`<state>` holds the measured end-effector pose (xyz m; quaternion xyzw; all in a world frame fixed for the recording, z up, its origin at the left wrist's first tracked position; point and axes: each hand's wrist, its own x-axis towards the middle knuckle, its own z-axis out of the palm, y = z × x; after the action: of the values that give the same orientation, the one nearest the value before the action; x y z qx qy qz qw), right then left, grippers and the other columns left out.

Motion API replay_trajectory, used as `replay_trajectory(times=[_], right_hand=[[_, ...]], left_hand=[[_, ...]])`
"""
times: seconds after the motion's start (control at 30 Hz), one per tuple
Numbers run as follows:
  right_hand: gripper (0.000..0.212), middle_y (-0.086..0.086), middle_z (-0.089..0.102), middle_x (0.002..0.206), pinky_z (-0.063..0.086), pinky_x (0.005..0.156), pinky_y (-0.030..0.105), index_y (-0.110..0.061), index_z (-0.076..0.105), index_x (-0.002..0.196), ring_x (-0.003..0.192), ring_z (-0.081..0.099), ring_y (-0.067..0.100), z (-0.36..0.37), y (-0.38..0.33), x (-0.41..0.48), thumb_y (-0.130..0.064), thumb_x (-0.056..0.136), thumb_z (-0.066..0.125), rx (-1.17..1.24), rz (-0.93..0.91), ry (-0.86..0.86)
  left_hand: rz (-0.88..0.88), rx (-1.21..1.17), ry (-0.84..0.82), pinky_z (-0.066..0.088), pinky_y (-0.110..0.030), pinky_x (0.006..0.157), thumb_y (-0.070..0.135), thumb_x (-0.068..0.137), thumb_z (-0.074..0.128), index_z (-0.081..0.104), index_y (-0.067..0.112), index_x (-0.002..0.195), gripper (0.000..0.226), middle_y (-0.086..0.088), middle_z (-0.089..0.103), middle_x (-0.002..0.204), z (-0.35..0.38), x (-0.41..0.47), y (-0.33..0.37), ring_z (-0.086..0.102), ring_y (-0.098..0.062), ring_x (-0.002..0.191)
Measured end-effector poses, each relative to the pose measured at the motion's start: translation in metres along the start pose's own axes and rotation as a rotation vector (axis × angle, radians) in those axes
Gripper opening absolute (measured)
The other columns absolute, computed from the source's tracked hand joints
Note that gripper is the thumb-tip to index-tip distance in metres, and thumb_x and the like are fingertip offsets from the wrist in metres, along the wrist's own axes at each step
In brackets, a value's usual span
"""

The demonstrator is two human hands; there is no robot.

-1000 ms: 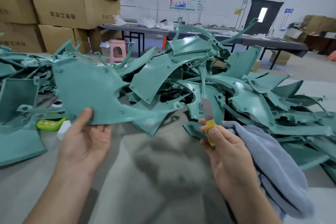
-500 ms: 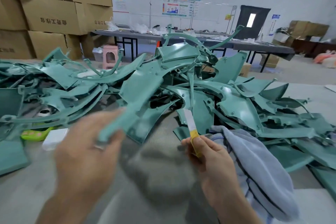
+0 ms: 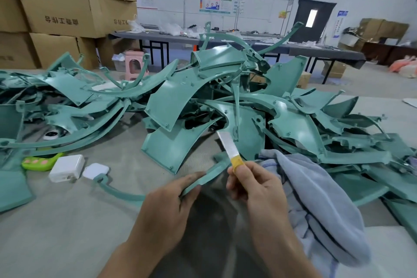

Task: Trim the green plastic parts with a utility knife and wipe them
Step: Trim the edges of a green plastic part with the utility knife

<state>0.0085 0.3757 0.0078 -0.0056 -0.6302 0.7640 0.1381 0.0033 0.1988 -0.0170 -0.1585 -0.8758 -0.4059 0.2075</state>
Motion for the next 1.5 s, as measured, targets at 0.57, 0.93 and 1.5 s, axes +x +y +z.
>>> replay_trajectory(times=[0.57,0.93,1.5], right_hand=[[0.034,-0.001,0.058,0.059,0.033,0.05,0.019,-0.019,0.06,0.068,0.051,0.047,0.009,0.005,0.009,-0.015,-0.032,0.1,0.056,-0.624,-0.263,-0.145],[0.032,0.0,0.061,0.059,0.042,0.05,0.026,-0.023,0.061,0.07,0.051,0.05,0.01,0.001,0.011,-0.01,-0.034,0.099,0.054,-0.611,-0.186,-0.18],[0.041,0.009,0.064,0.06,0.052,0.06,0.044,-0.012,0.062,0.067,0.06,0.059,0.029,-0.013,0.018,0.007,-0.023,0.105,0.052,-0.668,-0.074,0.109]], left_hand=[[-0.02,-0.001,0.025,0.037,0.004,0.072,0.051,0.097,0.05,0.06,0.046,0.124,0.029,0.057,0.053,0.082,0.001,0.004,-0.011,0.053,0.028,0.085],[-0.047,0.006,0.057,0.039,0.0,0.069,0.043,0.097,0.059,0.062,0.042,0.118,0.021,0.048,0.059,0.08,0.003,0.005,-0.016,0.058,0.019,0.083],[-0.039,-0.027,0.019,0.04,-0.006,0.063,0.039,0.101,0.059,0.054,0.055,0.105,0.017,0.027,0.065,0.08,0.002,0.007,-0.018,0.062,0.002,0.078]])
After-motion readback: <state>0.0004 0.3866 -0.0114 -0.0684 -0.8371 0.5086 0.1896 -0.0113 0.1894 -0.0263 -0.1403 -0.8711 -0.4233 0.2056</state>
